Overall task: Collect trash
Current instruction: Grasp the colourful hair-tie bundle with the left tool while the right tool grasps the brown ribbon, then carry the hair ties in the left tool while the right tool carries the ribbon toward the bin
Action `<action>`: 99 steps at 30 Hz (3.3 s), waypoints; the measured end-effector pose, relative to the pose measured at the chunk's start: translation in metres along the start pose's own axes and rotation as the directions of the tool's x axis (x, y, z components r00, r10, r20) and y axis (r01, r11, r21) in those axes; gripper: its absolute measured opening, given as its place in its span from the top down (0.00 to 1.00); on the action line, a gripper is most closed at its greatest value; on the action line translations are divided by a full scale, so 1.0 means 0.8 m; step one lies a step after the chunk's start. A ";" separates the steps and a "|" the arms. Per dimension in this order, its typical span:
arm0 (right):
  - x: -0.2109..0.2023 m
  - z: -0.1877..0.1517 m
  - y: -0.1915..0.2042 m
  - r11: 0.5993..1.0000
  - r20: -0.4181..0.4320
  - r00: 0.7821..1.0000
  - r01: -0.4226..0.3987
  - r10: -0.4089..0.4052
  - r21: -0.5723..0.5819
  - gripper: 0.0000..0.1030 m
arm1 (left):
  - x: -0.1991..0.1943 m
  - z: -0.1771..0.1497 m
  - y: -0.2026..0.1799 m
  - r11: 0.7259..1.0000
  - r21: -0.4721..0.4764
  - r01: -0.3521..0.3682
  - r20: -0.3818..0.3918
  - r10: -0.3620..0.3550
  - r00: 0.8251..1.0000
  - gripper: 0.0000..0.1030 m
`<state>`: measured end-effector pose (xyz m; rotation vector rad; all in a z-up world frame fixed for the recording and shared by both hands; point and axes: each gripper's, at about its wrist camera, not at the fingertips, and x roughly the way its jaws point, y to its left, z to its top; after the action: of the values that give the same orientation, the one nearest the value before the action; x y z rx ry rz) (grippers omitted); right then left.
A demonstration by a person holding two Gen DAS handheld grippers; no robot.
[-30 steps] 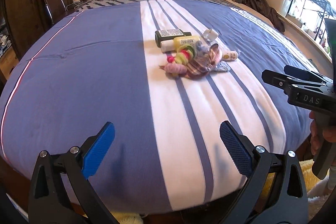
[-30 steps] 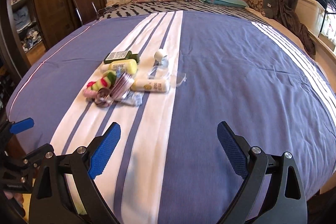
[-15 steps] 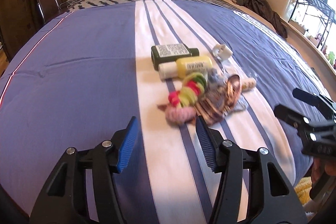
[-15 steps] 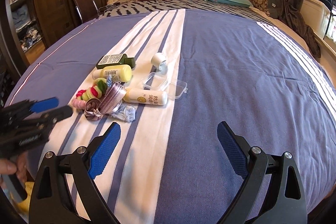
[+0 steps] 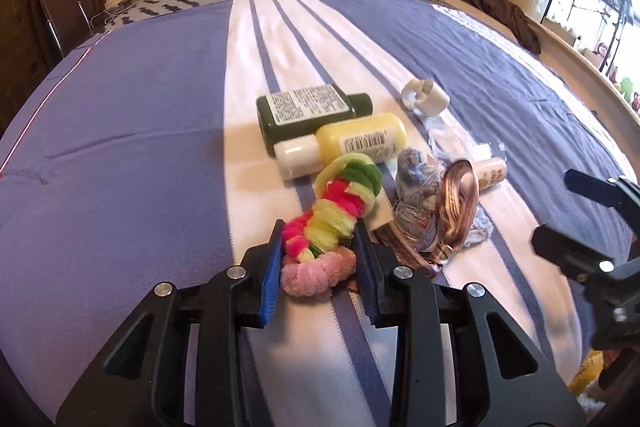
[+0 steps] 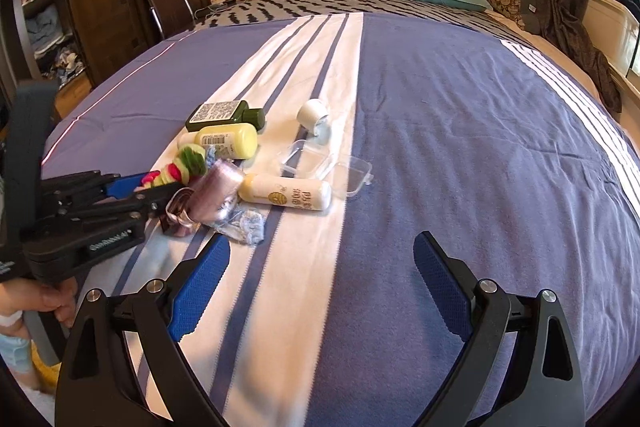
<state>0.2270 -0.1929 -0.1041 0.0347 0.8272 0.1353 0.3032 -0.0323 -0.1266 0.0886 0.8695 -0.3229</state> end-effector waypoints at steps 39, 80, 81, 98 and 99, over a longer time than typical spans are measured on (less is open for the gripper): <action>-0.137 -0.002 0.079 0.993 0.166 0.985 -0.028 0.047 -0.118 0.92 | -0.206 -0.088 -0.021 1.000 -0.003 0.002 0.175 -0.002 0.985 0.70; -0.152 -0.258 0.039 0.997 -0.097 0.993 -0.073 0.070 -0.028 0.92 | -0.166 -0.316 -0.118 0.993 0.031 0.112 -0.101 -0.108 0.989 0.70; -0.144 -0.264 0.038 0.997 -0.116 0.991 -0.073 0.070 -0.023 0.92 | -0.158 -0.322 -0.119 0.993 0.028 0.113 -0.116 -0.109 0.987 0.70; -0.060 -0.320 0.042 0.996 -0.315 0.945 -0.084 0.086 0.021 0.92 | -0.060 -0.382 -0.113 0.990 -0.021 0.141 -0.337 -0.140 0.931 0.70; -0.054 -0.322 0.042 0.996 -0.329 0.940 -0.084 0.088 0.026 0.92 | -0.057 -0.383 -0.116 0.989 -0.022 0.144 -0.347 -0.142 0.927 0.70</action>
<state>0.0050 -0.1709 -0.2445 0.0606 1.1625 0.2225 0.0214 -0.0455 -0.2847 0.0876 1.2308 -0.4544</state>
